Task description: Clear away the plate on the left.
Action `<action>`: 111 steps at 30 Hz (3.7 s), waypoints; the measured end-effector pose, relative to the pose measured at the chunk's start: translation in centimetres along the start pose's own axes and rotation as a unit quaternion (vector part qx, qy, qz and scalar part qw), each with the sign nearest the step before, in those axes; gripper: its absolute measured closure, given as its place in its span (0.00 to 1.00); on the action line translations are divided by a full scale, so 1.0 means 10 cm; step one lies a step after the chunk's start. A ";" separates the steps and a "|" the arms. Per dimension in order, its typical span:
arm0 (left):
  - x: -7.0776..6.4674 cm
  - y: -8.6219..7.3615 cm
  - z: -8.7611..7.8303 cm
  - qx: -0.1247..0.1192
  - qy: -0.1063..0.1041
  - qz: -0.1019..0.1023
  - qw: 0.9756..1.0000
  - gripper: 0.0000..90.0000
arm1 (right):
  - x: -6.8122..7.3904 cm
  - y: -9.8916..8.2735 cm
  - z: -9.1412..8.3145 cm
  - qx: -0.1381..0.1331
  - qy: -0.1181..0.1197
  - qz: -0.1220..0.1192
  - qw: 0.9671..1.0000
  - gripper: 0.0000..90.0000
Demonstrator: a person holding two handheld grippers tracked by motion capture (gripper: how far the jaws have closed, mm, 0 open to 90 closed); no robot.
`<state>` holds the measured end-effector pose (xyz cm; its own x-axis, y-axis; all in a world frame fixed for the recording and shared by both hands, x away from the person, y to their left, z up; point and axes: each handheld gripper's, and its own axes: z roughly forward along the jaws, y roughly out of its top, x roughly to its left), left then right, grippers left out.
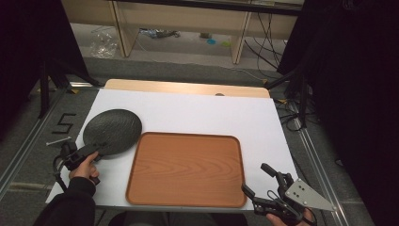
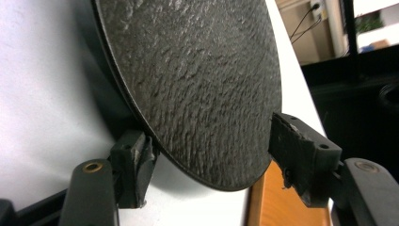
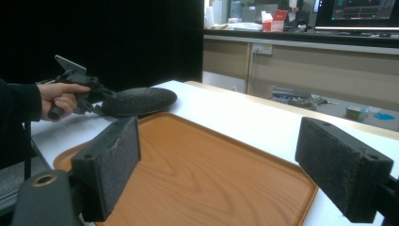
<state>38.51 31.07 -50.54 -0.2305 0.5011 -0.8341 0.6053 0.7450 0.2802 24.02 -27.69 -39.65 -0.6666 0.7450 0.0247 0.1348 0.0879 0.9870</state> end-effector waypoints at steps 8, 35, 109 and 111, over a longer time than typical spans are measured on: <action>0.02 0.00 0.02 -0.019 -0.003 -0.031 0.999 0.41 | 0.01 0.00 0.00 0.004 0.003 -0.001 1.000 0.17; 0.06 0.07 -0.08 -0.112 -0.021 -0.083 0.990 0.95 | 0.00 0.00 0.01 0.002 0.001 0.000 1.000 0.18; -0.72 -0.59 0.15 0.041 -0.151 -0.027 0.987 0.93 | -0.02 0.01 -0.03 0.004 -0.001 0.003 1.000 0.18; -0.76 -0.64 0.16 0.046 -0.155 -0.027 0.986 0.93 | -0.02 0.01 -0.04 0.005 -0.004 0.004 1.000 0.18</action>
<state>37.54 21.78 -46.77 -0.0286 0.2914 -0.9562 0.6681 0.7171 0.1985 23.86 -28.06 -39.48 -0.6599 0.7508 0.0305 0.1475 0.0896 0.9850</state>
